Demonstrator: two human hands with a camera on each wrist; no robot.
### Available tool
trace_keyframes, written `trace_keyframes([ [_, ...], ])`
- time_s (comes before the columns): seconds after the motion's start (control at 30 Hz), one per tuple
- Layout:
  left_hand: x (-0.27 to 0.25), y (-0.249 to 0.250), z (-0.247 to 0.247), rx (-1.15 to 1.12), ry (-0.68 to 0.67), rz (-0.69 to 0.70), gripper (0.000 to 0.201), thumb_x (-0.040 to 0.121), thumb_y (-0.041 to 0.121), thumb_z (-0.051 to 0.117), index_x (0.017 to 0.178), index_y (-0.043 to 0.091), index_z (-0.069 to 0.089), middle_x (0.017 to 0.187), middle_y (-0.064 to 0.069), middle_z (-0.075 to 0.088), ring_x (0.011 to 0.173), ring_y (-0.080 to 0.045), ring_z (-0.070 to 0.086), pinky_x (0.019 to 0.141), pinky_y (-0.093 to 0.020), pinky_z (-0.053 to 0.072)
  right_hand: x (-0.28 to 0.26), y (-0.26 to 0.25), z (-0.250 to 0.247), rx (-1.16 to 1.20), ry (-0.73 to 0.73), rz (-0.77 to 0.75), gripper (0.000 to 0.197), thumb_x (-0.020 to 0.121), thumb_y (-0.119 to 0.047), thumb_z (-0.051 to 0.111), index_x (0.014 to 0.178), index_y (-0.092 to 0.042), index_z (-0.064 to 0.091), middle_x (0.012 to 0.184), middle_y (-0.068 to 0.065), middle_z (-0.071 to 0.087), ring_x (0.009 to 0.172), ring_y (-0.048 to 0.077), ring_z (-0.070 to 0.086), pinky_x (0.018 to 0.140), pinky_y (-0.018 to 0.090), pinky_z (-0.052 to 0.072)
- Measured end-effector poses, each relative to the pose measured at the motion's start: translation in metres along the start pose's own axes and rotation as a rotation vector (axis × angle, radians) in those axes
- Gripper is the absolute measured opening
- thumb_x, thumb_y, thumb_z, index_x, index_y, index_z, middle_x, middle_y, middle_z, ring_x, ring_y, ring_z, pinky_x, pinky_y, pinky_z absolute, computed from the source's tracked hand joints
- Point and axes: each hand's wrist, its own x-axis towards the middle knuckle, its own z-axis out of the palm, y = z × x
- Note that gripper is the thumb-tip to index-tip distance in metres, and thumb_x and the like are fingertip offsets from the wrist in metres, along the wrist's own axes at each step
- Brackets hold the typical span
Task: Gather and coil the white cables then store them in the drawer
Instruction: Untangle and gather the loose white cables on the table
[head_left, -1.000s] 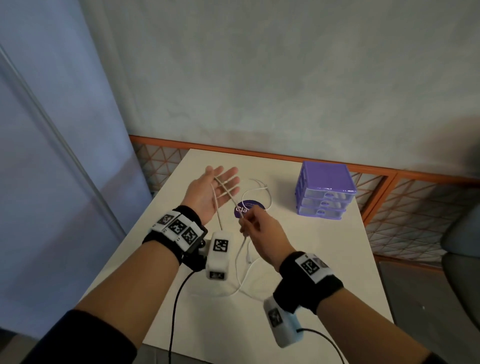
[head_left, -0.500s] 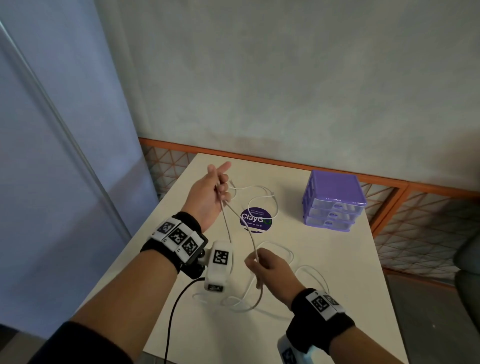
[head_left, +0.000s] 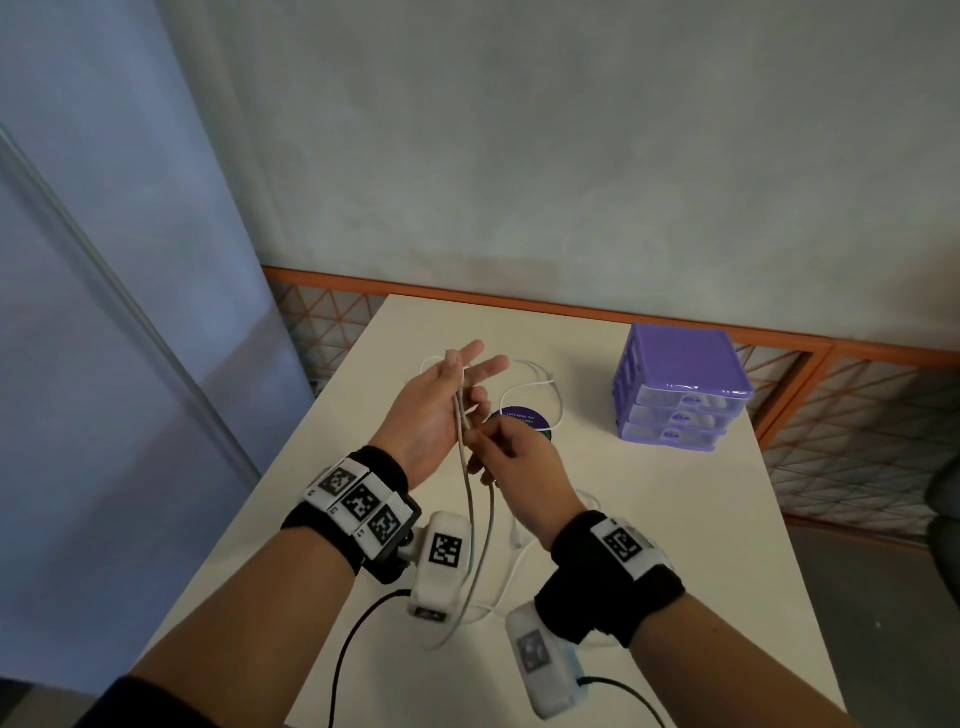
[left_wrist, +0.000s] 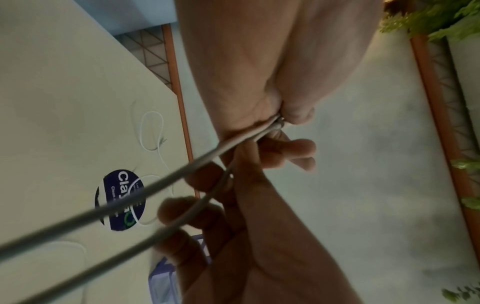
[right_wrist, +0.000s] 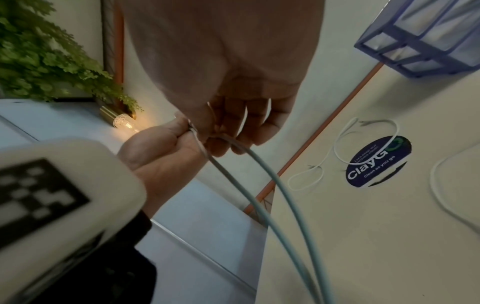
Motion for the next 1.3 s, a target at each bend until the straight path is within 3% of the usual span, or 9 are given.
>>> trace_keyframes([
  [0.17, 0.007, -0.001, -0.009, 0.091, -0.056, -0.016, 0.043, 0.1, 0.038, 0.033, 0.133, 0.015, 0.047, 0.112, 0.001, 0.072, 0.069, -0.007, 0.058, 0.077, -0.028, 0.052, 0.009, 0.001, 0.006, 0.118, 0.067, 0.031, 0.02, 0.095, -0.025, 0.055, 0.085, -0.009, 0.062, 0.062, -0.003, 0.057, 0.056, 0.009, 0.05, 0.054, 0.019, 0.045],
  [0.3, 0.016, -0.008, -0.019, 0.134, -0.017, -0.005, 0.043, 0.1, 0.035, 0.033, 0.133, 0.014, 0.051, 0.067, 0.004, 0.049, 0.059, -0.006, 0.047, 0.074, -0.022, 0.05, 0.018, 0.004, 0.009, 0.105, -0.026, 0.033, 0.021, 0.092, -0.029, 0.059, 0.08, -0.013, 0.063, 0.06, -0.004, 0.058, 0.055, 0.011, 0.053, 0.056, 0.023, 0.046],
  [0.43, 0.03, -0.009, -0.039, 0.082, 0.079, 0.006, 0.04, 0.101, 0.037, 0.033, 0.12, 0.008, 0.054, 0.054, 0.006, 0.028, 0.048, -0.008, 0.029, 0.054, -0.022, 0.036, 0.036, 0.019, -0.002, 0.125, -0.061, 0.123, 0.02, 0.091, -0.021, 0.056, 0.083, -0.009, 0.068, 0.066, 0.001, 0.063, 0.06, 0.013, 0.056, 0.056, 0.021, 0.044],
  [0.63, 0.055, -0.014, -0.079, 0.138, 0.162, -0.065, 0.035, 0.1, 0.039, 0.033, 0.107, 0.014, 0.056, 0.05, 0.009, 0.027, 0.043, -0.005, 0.021, 0.041, -0.018, 0.019, 0.131, 0.102, -0.028, 0.048, 0.127, 0.41, 0.017, 0.089, -0.019, 0.053, 0.072, -0.02, 0.06, 0.077, 0.006, 0.066, 0.065, 0.021, 0.056, 0.069, 0.037, 0.05],
  [0.83, 0.074, -0.028, -0.108, 0.126, 0.257, -0.159, 0.029, 0.1, 0.038, 0.034, 0.081, 0.02, 0.046, 0.054, 0.007, 0.033, 0.042, -0.004, 0.025, 0.043, -0.018, 0.021, 0.201, 0.149, -0.032, 0.103, 0.08, 0.573, 0.022, 0.09, -0.028, 0.055, 0.07, -0.024, 0.049, 0.072, -0.002, 0.051, 0.062, 0.013, 0.048, 0.06, 0.026, 0.043],
  [1.03, 0.087, -0.036, -0.117, 0.172, 0.304, -0.196, 0.03, 0.099, 0.043, 0.034, 0.084, 0.02, 0.045, 0.052, 0.007, 0.029, 0.04, -0.004, 0.026, 0.037, -0.016, 0.019, 0.234, 0.158, -0.027, 0.366, 0.184, 0.615, 0.021, 0.093, -0.035, 0.055, 0.078, -0.02, 0.052, 0.105, 0.007, 0.056, 0.095, 0.022, 0.055, 0.088, 0.037, 0.047],
  [1.1, 0.09, -0.038, -0.119, 0.174, 0.304, -0.195, 0.03, 0.099, 0.043, 0.035, 0.084, 0.019, 0.046, 0.052, 0.008, 0.03, 0.04, -0.004, 0.026, 0.037, -0.016, 0.019, 0.235, 0.152, -0.028, 0.6, 0.283, 0.606, 0.02, 0.097, -0.031, 0.05, 0.092, -0.013, 0.057, 0.101, 0.007, 0.063, 0.096, 0.024, 0.059, 0.091, 0.039, 0.049],
  [1.2, 0.093, -0.04, -0.118, 0.185, 0.309, -0.208, 0.028, 0.098, 0.043, 0.039, 0.089, 0.018, 0.049, 0.05, 0.009, 0.03, 0.04, -0.003, 0.025, 0.036, -0.016, 0.018, 0.224, 0.138, -0.025, 0.815, 0.383, 0.573, 0.029, 0.102, -0.03, 0.033, 0.109, -0.008, 0.051, 0.071, 0.006, 0.048, 0.064, 0.023, 0.054, 0.069, 0.037, 0.051],
  [1.3, 0.094, -0.042, -0.112, 0.227, 0.31, -0.227, 0.027, 0.097, 0.037, 0.046, 0.108, 0.015, 0.056, 0.056, 0.007, 0.023, 0.042, -0.004, 0.022, 0.036, -0.016, 0.019, 0.199, 0.121, -0.015, 0.653, 0.297, 0.446, 0.036, 0.101, -0.03, 0.029, 0.114, -0.01, 0.055, 0.059, 0.0, 0.035, 0.048, 0.015, 0.037, 0.052, 0.029, 0.041],
])
